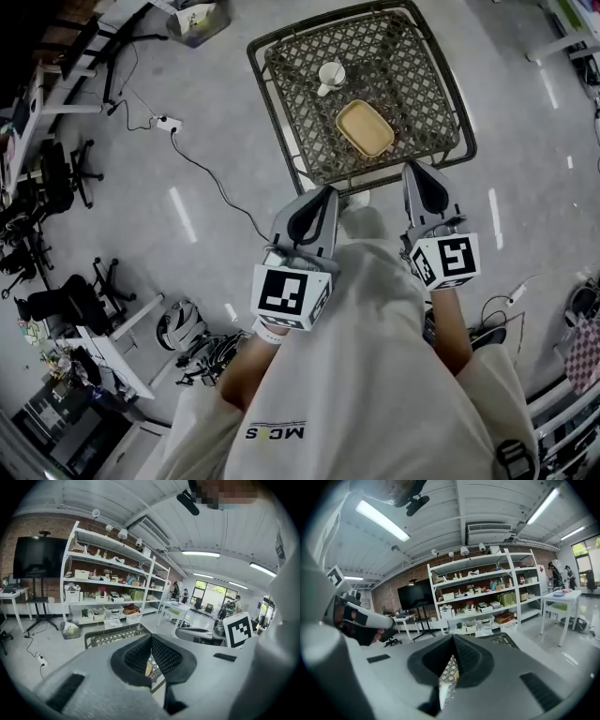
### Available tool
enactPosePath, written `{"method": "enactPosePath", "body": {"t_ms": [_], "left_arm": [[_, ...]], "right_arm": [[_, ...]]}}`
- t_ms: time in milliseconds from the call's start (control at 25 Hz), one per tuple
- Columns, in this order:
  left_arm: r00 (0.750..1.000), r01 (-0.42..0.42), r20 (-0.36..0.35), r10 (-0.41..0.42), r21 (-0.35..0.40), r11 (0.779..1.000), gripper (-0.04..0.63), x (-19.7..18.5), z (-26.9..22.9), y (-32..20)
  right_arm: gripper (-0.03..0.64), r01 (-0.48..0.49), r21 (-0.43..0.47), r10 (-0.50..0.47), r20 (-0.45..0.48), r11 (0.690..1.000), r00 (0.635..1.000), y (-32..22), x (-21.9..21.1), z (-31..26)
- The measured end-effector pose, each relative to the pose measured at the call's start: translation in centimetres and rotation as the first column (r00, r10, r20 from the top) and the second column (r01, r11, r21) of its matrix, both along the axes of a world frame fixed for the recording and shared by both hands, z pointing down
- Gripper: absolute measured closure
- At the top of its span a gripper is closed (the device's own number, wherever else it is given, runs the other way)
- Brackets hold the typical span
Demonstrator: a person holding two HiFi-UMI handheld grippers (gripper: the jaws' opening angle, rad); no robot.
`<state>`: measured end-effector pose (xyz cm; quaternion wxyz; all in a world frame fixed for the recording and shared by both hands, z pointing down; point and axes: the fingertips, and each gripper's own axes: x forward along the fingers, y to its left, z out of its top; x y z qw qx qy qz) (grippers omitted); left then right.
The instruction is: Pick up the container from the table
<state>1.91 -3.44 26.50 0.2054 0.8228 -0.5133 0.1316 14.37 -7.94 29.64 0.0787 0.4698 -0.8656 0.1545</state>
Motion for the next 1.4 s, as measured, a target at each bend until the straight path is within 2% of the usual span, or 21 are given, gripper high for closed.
{"method": "enactPosePath", "body": {"t_ms": [320, 520, 920, 1120, 1400], "left_arm": [[0.998, 0.059, -0.017, -0.06, -0.054, 0.997, 0.571, -1.7, 1.5, -2.3], [0.997, 0.079, -0.018, -0.08, -0.076, 0.994, 0.571, -2.9, 3.4, -1.7], [0.999, 0.052, -0.004, -0.053, -0.151, 0.987, 0.571, -2.4, 7.6, -1.6], [0.997, 0.063, -0.022, -0.068, -0.177, 0.982, 0.571, -2.2, 10.0, -2.7], [0.998, 0.067, -0.002, -0.069, -0.201, 0.977, 0.571, -2.8, 12.9, -3.8]], "right_arm": [[0.6, 0.044, -0.063, -0.045, -0.017, 0.997, 0.999, -2.7, -2.5, 2.1], [0.6, 0.086, -0.055, -0.089, -0.062, 0.995, 0.994, -2.5, -3.8, 4.4], [0.598, 0.15, -0.091, -0.158, -0.096, 0.985, 0.983, -3.8, -4.7, 8.5], [0.597, 0.143, -0.116, -0.156, -0.113, 0.983, 0.981, -5.1, -4.2, 11.4], [0.577, 0.163, -0.141, -0.183, -0.139, 0.976, 0.973, -7.1, -4.4, 14.5]]}}
